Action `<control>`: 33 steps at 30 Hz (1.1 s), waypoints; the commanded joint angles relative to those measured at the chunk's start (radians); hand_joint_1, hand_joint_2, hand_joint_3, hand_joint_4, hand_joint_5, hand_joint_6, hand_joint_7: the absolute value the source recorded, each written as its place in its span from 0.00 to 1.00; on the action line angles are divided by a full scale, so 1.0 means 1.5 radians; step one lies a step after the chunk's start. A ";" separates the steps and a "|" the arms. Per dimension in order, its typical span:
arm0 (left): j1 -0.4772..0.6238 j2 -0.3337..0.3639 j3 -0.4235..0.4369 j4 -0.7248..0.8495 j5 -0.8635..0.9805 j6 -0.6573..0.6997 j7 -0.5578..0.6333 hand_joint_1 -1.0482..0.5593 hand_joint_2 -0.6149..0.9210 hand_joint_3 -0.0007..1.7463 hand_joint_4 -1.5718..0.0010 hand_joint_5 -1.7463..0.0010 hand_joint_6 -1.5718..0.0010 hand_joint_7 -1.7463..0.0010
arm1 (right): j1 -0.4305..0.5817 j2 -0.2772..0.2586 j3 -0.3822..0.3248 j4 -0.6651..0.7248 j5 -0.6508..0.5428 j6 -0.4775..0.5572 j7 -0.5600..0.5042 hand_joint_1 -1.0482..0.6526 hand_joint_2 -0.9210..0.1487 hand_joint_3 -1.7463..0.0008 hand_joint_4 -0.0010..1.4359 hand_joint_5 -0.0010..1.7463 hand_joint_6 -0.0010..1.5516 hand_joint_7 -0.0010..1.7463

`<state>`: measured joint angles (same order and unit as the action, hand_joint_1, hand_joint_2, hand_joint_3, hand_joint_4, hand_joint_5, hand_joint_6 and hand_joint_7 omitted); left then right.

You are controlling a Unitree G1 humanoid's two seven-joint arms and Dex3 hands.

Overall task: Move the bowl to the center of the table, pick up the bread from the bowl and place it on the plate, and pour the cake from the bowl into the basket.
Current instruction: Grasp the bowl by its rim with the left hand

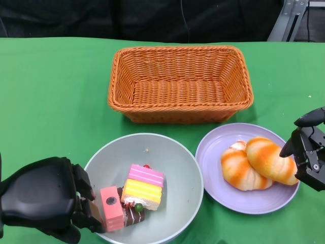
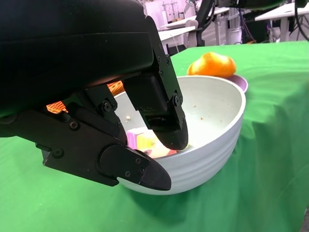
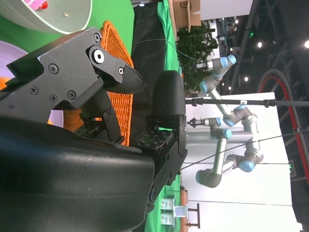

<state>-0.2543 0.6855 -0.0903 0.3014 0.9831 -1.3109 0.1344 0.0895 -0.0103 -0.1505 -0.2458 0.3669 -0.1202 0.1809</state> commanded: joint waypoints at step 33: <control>0.031 0.036 -0.123 -0.118 -0.003 0.220 -0.058 0.28 0.98 0.00 0.29 0.99 0.29 0.99 | 0.027 0.015 0.001 -0.025 0.002 -0.016 0.002 0.53 0.36 0.40 0.48 1.00 0.40 0.77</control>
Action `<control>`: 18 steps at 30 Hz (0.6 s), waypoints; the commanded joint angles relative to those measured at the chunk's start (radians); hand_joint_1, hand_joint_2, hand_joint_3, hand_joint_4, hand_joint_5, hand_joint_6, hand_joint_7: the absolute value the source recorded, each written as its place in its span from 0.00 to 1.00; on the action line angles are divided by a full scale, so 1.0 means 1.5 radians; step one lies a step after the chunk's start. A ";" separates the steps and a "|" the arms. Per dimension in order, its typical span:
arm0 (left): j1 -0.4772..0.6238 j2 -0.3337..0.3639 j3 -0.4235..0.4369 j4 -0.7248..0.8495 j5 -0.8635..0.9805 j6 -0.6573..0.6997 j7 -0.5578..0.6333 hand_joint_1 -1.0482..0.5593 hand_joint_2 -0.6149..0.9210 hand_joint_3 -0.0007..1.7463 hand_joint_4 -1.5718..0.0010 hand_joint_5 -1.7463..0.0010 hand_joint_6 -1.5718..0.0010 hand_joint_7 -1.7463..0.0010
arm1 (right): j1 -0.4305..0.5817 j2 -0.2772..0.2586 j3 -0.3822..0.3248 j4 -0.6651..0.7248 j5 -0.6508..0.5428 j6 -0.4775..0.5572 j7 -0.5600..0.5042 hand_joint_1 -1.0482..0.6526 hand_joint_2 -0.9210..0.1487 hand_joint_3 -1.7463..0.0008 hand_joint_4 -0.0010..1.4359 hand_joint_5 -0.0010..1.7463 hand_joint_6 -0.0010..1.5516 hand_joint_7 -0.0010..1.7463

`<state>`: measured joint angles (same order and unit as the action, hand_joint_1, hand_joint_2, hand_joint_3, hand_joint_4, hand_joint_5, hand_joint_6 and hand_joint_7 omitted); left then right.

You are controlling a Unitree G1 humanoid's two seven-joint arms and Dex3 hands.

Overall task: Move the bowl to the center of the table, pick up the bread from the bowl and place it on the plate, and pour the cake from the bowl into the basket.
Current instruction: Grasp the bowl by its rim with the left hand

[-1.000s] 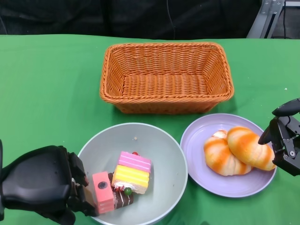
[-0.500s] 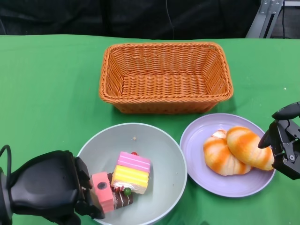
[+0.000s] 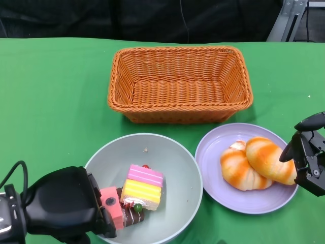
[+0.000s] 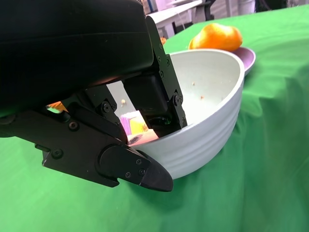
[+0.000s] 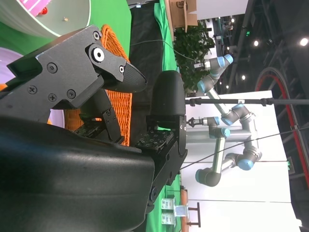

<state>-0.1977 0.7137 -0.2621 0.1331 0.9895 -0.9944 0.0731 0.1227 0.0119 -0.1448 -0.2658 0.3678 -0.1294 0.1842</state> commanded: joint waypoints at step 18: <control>-0.036 0.022 -0.057 -0.001 -0.018 0.039 -0.075 0.25 1.00 0.01 0.26 0.99 0.28 1.00 | 0.011 0.011 0.000 -0.013 -0.011 -0.026 -0.008 0.53 0.37 0.39 0.49 0.98 0.41 0.76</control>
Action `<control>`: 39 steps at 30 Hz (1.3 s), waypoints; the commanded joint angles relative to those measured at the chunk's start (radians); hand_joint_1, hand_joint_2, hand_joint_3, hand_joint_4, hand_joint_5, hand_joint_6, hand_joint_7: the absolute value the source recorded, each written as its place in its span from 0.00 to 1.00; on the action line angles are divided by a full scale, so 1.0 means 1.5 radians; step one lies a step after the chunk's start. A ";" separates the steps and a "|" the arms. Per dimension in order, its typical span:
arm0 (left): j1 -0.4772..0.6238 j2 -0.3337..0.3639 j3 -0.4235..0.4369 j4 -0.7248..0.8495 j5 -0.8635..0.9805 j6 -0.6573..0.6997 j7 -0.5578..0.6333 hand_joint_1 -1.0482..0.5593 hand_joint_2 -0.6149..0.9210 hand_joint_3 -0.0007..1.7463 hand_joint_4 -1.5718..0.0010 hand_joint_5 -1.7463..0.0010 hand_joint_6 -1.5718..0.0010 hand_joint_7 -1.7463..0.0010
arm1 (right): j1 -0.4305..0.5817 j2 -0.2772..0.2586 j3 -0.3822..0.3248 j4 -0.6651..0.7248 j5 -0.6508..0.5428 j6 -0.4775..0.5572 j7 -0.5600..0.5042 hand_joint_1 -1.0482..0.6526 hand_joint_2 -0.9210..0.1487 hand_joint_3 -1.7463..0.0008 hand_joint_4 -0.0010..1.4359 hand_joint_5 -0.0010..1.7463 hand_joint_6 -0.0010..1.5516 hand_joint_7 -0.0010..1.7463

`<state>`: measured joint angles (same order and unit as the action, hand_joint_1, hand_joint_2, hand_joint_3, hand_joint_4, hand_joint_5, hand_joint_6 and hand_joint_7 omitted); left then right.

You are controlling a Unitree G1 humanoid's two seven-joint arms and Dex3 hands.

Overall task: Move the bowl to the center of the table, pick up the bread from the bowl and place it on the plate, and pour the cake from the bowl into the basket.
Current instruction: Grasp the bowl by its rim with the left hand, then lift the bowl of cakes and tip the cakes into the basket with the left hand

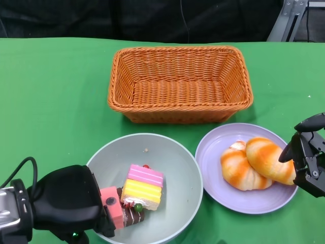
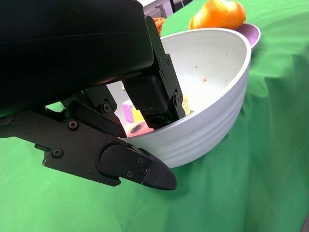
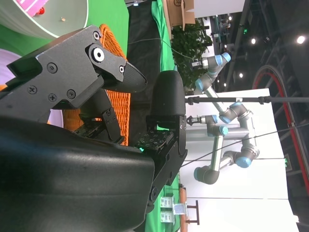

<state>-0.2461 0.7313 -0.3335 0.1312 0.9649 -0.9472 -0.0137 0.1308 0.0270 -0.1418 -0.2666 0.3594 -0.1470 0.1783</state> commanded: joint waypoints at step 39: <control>-0.056 -0.044 -0.130 0.067 0.024 0.120 -0.050 0.21 1.00 0.13 0.44 1.00 0.44 1.00 | 0.023 0.023 0.004 -0.020 -0.025 -0.045 -0.032 0.53 0.39 0.37 0.49 0.97 0.41 0.76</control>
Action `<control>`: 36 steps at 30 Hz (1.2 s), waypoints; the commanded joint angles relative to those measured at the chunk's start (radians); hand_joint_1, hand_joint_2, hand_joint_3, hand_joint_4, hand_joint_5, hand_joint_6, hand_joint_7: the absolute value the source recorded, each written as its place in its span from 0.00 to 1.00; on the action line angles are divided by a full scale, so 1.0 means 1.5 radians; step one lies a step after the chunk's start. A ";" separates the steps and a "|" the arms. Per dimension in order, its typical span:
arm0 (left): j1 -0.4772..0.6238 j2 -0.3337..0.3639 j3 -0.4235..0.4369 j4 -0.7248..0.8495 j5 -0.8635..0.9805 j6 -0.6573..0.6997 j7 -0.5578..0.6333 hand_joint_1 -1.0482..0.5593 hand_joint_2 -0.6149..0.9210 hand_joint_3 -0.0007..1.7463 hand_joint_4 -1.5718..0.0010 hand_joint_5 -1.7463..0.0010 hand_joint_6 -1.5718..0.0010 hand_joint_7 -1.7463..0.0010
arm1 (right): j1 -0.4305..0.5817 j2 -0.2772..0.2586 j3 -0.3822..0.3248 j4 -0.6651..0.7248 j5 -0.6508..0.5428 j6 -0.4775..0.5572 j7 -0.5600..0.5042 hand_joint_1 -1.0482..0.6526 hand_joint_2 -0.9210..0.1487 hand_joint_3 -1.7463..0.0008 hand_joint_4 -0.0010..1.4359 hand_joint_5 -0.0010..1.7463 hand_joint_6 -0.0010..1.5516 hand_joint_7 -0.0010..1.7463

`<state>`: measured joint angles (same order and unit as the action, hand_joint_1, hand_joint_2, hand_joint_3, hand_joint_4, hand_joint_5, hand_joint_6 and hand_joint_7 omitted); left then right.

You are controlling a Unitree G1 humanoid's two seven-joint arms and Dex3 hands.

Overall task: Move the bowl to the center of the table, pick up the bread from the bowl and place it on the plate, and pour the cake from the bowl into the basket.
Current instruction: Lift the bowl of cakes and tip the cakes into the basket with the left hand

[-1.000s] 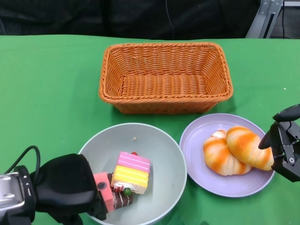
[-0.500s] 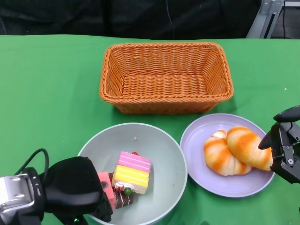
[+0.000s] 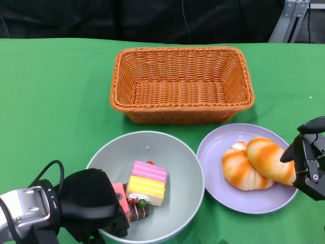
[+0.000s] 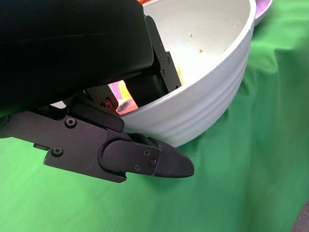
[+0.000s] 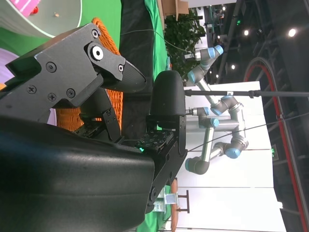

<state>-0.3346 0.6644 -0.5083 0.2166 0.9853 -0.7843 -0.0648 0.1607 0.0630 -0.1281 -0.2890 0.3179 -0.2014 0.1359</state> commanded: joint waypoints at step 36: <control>0.024 0.000 -0.003 0.008 0.002 0.032 0.025 0.33 0.99 0.03 0.39 0.96 0.44 0.98 | -0.002 0.003 -0.005 -0.007 -0.001 -0.009 -0.011 0.52 0.41 0.35 0.48 0.99 0.41 0.77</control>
<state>-0.3012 0.6619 -0.5074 0.2068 0.9841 -0.7298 -0.0530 0.1605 0.0654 -0.1292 -0.2889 0.3093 -0.2082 0.1302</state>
